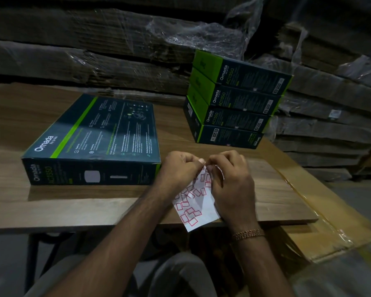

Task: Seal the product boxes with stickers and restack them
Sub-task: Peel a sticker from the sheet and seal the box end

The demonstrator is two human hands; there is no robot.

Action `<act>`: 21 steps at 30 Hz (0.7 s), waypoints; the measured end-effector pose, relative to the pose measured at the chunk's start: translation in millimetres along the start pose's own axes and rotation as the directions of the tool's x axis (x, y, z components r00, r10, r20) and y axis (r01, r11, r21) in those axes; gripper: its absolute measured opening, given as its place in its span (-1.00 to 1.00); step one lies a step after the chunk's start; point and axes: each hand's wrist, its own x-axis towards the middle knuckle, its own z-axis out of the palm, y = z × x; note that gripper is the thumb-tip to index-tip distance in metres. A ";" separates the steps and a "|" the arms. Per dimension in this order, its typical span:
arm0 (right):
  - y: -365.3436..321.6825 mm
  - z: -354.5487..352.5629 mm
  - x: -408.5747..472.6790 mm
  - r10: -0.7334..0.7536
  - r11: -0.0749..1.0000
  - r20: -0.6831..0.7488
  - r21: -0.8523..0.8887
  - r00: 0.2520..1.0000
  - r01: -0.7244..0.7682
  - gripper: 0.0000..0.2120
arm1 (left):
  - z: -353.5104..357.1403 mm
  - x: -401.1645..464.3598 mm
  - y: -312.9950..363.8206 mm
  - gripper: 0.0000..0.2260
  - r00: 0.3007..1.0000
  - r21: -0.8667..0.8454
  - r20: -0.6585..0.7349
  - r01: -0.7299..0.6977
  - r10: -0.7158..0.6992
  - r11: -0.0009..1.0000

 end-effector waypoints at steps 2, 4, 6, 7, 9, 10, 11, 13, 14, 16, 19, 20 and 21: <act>-2.2 -0.9 -0.4 0.002 1.000 0.006 0.001 1.000 -0.002 -0.85 | 0.3 -0.5 0.4 -0.77 1.000 -0.009 -0.001 0.009 -0.009 1.000; -4.1 -1.5 -0.7 0.003 1.000 0.016 -0.006 1.000 -0.003 -0.87 | 1.3 -1.1 0.7 -0.77 1.000 -0.006 -0.010 0.012 -0.013 1.000; -5.0 -1.6 -0.7 0.009 1.000 0.027 -0.005 1.000 -0.008 -0.88 | 1.8 -1.9 0.8 -0.77 1.000 -0.005 -0.020 0.010 -0.011 1.000; -5.3 -1.5 -0.7 0.012 1.000 0.035 -0.003 0.999 -0.012 -0.87 | 1.7 -2.4 1.0 -0.77 1.000 -0.014 -0.022 0.009 -0.009 1.000; -4.5 -0.9 -0.8 0.018 1.000 0.049 -0.007 0.999 -0.018 -0.89 | 1.4 -3.1 1.5 -0.77 1.000 -0.035 -0.023 0.010 -0.010 0.999; -3.9 -0.6 -0.9 0.022 1.000 0.053 -0.008 0.998 -0.022 -0.89 | 1.5 -3.0 1.4 -0.77 1.000 -0.037 -0.026 0.011 -0.012 0.999; -3.3 -0.5 -1.0 0.027 1.000 0.057 -0.007 0.998 -0.027 -0.90 | 1.5 -3.2 1.4 -0.77 0.999 -0.033 -0.030 0.009 -0.010 0.999; -2.9 -0.5 -1.0 0.036 0.999 0.065 -0.002 0.997 -0.036 -0.89 | 2.0 -2.7 0.5 -0.77 0.999 -0.017 -0.037 0.000 0.000 1.000; -3.1 -0.4 -1.0 0.038 0.999 0.068 0.000 0.997 -0.038 -0.88 | 2.2 -2.2 -0.1 -0.77 0.999 -0.008 -0.041 -0.004 0.004 1.000; -3.3 -0.7 -1.1 0.041 0.999 0.072 0.002 0.997 -0.041 -0.87 | 2.6 -1.9 -0.7 -0.76 0.999 0.013 -0.053 -0.008 0.009 1.000; -3.2 -0.4 -0.7 0.045 0.999 0.074 -0.008 0.996 -0.044 -0.87 | 3.8 -1.8 -1.1 -0.76 0.997 0.031 -0.072 -0.020 0.022 0.999; -3.0 0.1 -0.6 0.049 0.999 0.073 -0.012 0.996 -0.049 -0.87 | 4.4 -1.7 -1.4 -0.76 0.997 0.036 -0.078 -0.023 0.026 0.999; -3.0 0.5 -0.6 0.054 0.998 0.072 -0.015 0.996 -0.053 -0.87 | 4.7 -1.9 -1.5 -0.76 0.996 0.045 -0.086 -0.024 0.028 0.999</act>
